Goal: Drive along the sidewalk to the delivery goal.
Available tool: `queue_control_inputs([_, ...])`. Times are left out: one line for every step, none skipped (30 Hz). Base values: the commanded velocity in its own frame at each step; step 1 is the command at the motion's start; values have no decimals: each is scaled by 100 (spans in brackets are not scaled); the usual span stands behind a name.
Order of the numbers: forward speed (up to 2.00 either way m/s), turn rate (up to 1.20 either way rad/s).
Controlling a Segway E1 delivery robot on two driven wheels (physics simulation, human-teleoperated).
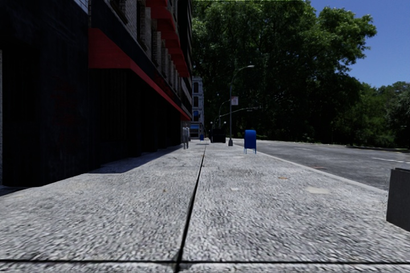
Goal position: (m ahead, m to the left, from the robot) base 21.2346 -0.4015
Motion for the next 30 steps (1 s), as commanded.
queue_control_inputs([200, 0])
queue_control_inputs([200, 0])
queue_control_inputs([200, 0])
queue_control_inputs([200, 0])
queue_control_inputs([200, 0])
queue_control_inputs([200, 0])
queue_control_inputs([200, 0])
queue_control_inputs([200, 0])
queue_control_inputs([200, 0])
queue_control_inputs([200, 0])
queue_control_inputs([200, 0])
queue_control_inputs([200, 0])
queue_control_inputs([200, 0])
queue_control_inputs([200, 0])
queue_control_inputs([200, 0])
queue_control_inputs([200, 0])
queue_control_inputs([200, 0])
queue_control_inputs([200, 0])
queue_control_inputs([200, 0])
queue_control_inputs([200, 0])
queue_control_inputs([200, 0])
queue_control_inputs([200, 0])
queue_control_inputs([200, 0])
queue_control_inputs([200, 0])
queue_control_inputs([200, 0])
queue_control_inputs([200, 0])
queue_control_inputs([200, 0])
queue_control_inputs([200, 0])
queue_control_inputs([200, 0])
queue_control_inputs([200, 0])
